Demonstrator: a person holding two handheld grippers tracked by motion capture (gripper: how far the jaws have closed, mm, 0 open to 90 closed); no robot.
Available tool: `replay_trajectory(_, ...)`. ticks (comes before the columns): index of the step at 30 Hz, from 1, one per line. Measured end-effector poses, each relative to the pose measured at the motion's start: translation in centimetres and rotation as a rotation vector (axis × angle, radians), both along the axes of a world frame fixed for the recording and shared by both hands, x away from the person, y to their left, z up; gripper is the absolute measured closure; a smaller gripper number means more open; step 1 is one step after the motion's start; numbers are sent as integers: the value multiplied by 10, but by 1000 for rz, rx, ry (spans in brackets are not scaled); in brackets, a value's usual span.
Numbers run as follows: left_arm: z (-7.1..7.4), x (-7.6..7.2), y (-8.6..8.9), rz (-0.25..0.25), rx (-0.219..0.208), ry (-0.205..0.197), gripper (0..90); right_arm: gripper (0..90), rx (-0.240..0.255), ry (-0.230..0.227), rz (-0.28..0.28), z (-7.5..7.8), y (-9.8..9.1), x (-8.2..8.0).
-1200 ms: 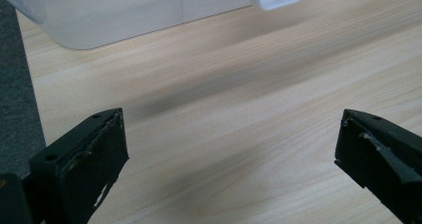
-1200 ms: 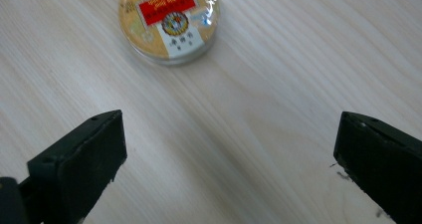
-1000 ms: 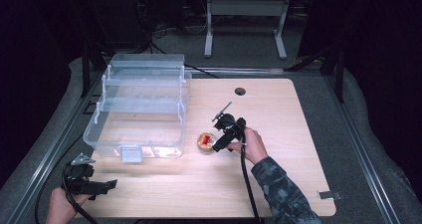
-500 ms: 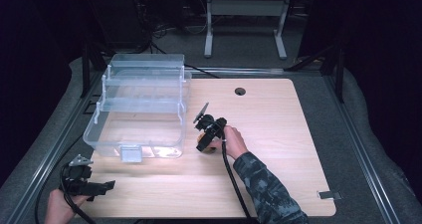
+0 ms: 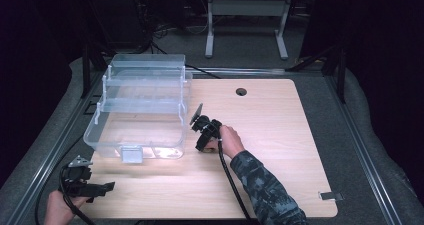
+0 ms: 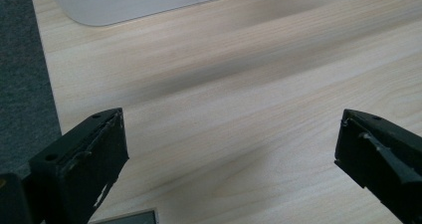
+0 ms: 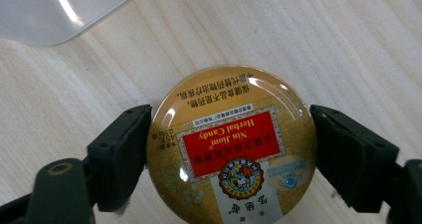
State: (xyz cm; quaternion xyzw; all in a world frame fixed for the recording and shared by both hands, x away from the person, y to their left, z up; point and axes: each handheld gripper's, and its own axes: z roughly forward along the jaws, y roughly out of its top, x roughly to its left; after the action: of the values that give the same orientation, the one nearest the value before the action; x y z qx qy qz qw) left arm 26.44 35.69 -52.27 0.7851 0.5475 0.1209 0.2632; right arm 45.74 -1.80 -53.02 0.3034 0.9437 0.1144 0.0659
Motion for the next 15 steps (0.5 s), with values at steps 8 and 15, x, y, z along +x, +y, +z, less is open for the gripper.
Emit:
replay_trajectory(8,0,2,0,-3,1,4,1,201,10,9,7,1,-1,0)
replay_trajectory(15,1,1,0,-6,6,5,1,201,35,-1,6,11,-10,-4)
